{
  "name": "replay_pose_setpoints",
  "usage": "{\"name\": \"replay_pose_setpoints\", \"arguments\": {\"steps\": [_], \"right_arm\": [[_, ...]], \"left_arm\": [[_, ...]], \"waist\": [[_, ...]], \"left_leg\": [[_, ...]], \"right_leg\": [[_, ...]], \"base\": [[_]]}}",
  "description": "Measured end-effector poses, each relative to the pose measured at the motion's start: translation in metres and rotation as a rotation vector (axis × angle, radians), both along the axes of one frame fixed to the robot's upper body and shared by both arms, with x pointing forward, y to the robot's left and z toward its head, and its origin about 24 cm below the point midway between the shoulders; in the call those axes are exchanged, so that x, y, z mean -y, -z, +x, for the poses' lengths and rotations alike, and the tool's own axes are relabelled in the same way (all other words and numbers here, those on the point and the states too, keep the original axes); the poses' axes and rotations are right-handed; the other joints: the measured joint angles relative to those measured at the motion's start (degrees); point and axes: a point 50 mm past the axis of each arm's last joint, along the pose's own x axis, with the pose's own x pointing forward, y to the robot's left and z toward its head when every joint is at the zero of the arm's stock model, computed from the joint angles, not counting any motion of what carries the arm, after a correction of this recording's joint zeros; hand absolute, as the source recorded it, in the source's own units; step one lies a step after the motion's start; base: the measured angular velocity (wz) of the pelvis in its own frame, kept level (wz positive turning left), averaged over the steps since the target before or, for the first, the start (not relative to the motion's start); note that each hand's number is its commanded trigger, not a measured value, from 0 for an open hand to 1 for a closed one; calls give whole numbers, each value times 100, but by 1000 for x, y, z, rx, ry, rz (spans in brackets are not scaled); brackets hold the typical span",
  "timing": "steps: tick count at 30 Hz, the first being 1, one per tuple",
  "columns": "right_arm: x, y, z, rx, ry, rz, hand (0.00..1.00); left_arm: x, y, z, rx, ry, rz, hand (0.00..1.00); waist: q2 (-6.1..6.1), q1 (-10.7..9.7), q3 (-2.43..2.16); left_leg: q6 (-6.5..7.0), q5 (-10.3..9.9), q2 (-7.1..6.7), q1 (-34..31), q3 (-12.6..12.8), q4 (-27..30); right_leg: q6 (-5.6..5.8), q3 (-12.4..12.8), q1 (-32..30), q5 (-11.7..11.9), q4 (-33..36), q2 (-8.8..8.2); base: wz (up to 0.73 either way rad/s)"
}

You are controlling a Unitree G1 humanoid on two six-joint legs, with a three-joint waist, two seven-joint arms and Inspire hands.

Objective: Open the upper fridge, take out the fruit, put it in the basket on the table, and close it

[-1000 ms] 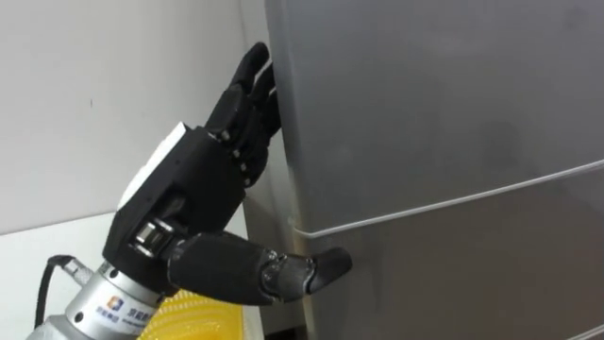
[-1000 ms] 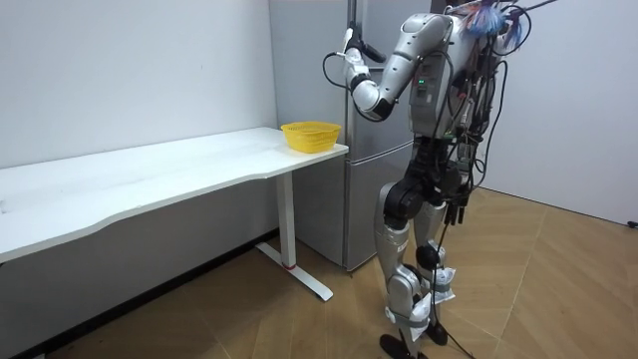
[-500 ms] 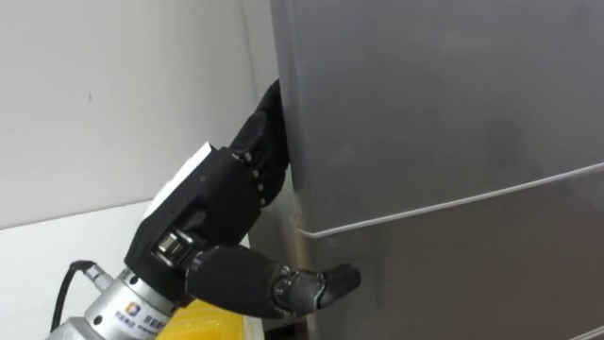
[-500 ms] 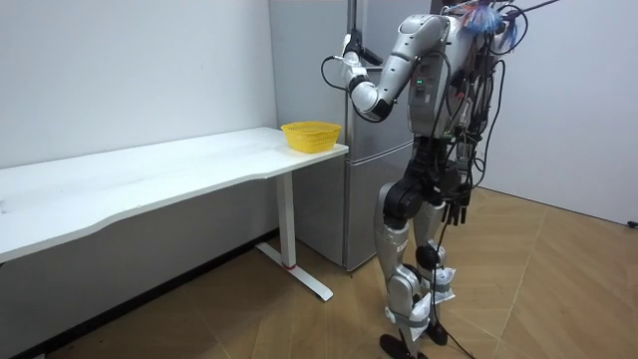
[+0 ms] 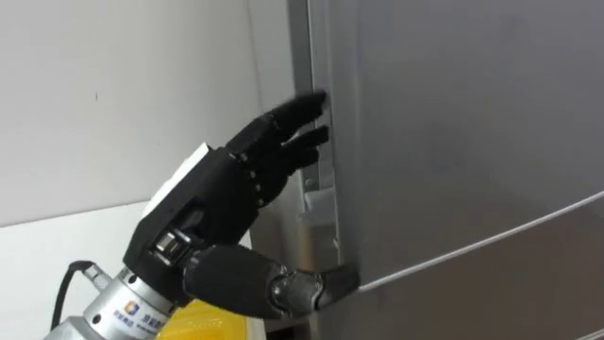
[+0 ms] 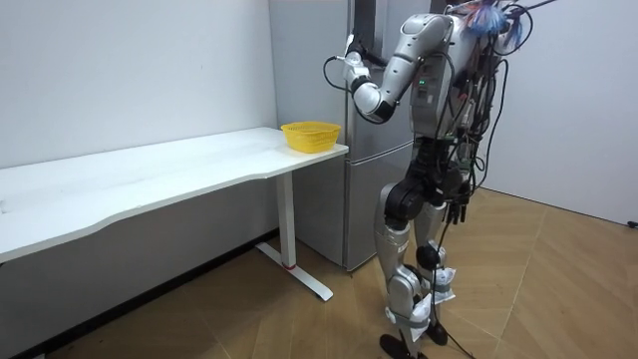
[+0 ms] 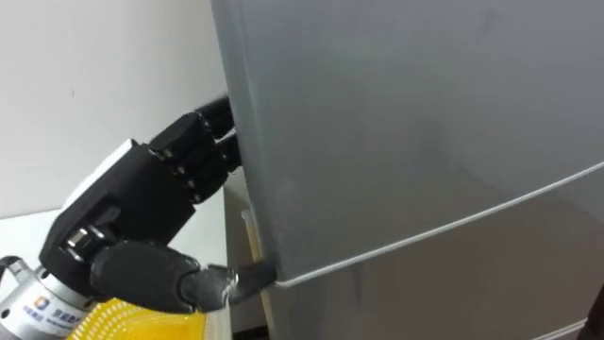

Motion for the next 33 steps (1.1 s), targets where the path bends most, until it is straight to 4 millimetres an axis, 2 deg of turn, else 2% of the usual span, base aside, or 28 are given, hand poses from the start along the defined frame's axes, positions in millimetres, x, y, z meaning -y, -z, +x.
{"name": "replay_pose_setpoints", "arguments": {"steps": [3, 7, 16, 22, 29, 33], "right_arm": [[0, 0, 0, -1, 0, 3, 0], [0, 0, 0, -3, 1, 5, 0], [0, 0, -1, -12, 2, 16, 0], [0, 0, 0, -11, 3, 12, 0], [1, 0, 0, -9, -12, 3, 0], [1, 0, 0, -10, -28, 4, 0]], "left_arm": [[2, 1, 0, -7, 14, 9, 0], [2, 1, -1, -4, 27, 12, 0], [3, 1, -2, -2, 48, 18, 0], [6, 2, -2, -1, 73, 28, 0], [12, 4, -4, -12, 103, 34, 0], [13, 5, -4, -13, 103, 34, 0]], "waist": [[53, -8, -34], [59, -7, -37], [-45, -7, 23], [-58, -9, 7], [8, -46, -40], [8, -64, -40]], "left_leg": [[1, 1, 1, 8, 1, 2], [1, 1, 5, 9, 18, 1], [1, 1, 6, 2, 13, 2], [1, 1, 5, 0, 42, 7], [1, 1, 10, 2, 96, 35], [1, 1, 16, -1, 173, 35]], "right_leg": [[0, 4, -3, 0, 1, 0], [-2, 10, -9, 0, 6, 6], [-2, 15, -11, 0, 3, 6], [-3, 41, -13, 2, 7, 10], [-4, 126, -5, 2, 17, 15], [-5, 137, -7, 3, 32, 14]], "base": [[0], [0], [0], [-2], [-6], [-1]]}}
